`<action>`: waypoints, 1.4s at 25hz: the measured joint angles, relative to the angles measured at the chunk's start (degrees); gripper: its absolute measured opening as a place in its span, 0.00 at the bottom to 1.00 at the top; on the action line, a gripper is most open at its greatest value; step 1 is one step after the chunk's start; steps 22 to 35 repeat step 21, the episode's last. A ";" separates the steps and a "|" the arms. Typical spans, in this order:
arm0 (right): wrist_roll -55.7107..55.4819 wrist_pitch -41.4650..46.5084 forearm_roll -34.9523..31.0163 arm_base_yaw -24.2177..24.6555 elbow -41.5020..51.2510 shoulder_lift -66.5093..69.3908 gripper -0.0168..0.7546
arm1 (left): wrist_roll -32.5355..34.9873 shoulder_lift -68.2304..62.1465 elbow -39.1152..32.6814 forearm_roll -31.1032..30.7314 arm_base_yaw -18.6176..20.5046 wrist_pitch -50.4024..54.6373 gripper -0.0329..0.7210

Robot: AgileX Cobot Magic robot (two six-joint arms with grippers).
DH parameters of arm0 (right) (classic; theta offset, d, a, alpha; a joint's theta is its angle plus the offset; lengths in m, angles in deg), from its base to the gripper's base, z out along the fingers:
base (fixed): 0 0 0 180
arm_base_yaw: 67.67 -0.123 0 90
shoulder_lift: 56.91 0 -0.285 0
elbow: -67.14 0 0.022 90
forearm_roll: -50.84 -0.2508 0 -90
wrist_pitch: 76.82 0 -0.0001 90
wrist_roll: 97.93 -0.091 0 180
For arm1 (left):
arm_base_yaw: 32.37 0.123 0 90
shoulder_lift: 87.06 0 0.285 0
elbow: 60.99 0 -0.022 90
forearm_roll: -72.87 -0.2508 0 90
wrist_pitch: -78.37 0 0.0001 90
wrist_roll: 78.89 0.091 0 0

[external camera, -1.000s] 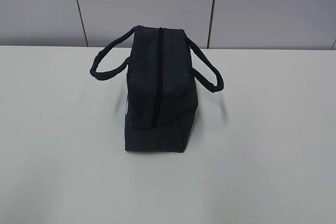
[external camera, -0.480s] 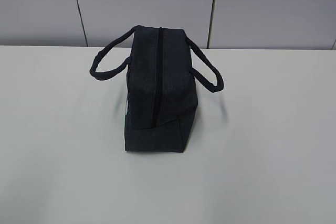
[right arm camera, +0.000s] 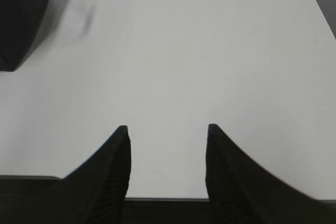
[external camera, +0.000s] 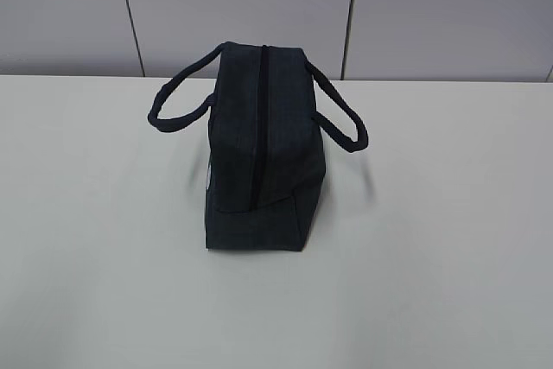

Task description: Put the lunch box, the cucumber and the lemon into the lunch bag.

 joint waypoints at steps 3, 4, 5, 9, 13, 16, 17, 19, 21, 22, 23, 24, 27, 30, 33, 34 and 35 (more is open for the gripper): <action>0.00 0.00 0.00 0.00 0.00 0.00 0.48 | 0.00 0.00 0.00 0.00 0.00 0.00 0.47; 0.00 0.00 0.00 0.00 0.00 0.00 0.48 | 0.00 0.00 0.00 0.00 0.00 0.00 0.47; 0.00 0.00 0.00 0.00 0.00 0.00 0.48 | 0.00 0.00 0.00 0.00 0.00 0.00 0.47; 0.00 0.00 0.00 0.00 0.00 0.00 0.48 | 0.00 0.00 0.00 0.00 0.00 0.00 0.47; 0.00 0.00 0.00 0.00 0.00 0.00 0.48 | 0.00 0.00 0.00 0.00 0.00 0.00 0.47; 0.00 0.00 0.00 0.00 0.00 0.00 0.48 | 0.00 0.00 0.00 0.00 0.00 0.00 0.47; 0.00 0.00 0.00 0.00 0.00 0.00 0.48 | 0.00 0.00 0.00 0.00 0.00 0.00 0.47; 0.00 -0.05 0.00 0.00 0.00 0.00 0.48 | 0.00 0.00 0.00 0.00 0.00 -0.02 0.47; 0.00 -0.05 0.00 0.00 0.00 0.00 0.48 | 0.00 0.00 0.00 0.00 0.00 -0.02 0.47; 0.00 -0.05 0.00 0.00 0.00 0.00 0.48 | 0.00 0.00 0.00 0.00 0.00 -0.02 0.47; 0.00 -0.05 0.00 0.00 0.00 0.00 0.48 | 0.00 0.00 0.00 0.00 0.00 -0.02 0.47; 0.00 -0.05 0.00 0.00 0.00 0.00 0.48 | 0.00 0.00 0.00 0.00 0.00 -0.02 0.47; 0.00 -0.05 0.00 0.00 0.00 0.00 0.48 | 0.00 0.00 0.00 0.00 0.00 -0.02 0.47; 0.00 -0.05 0.00 0.00 0.00 0.00 0.48 | 0.00 0.00 0.00 0.00 0.00 -0.02 0.47; 0.00 -0.05 0.00 0.00 0.00 0.00 0.48 | 0.00 0.00 0.00 0.00 0.00 -0.02 0.47; 0.00 -0.05 0.00 0.00 0.00 0.00 0.48 | 0.00 0.00 0.00 0.00 0.00 -0.02 0.47; 0.00 -0.05 0.00 0.00 0.00 0.00 0.48 | 0.00 0.00 0.00 0.00 0.00 -0.02 0.47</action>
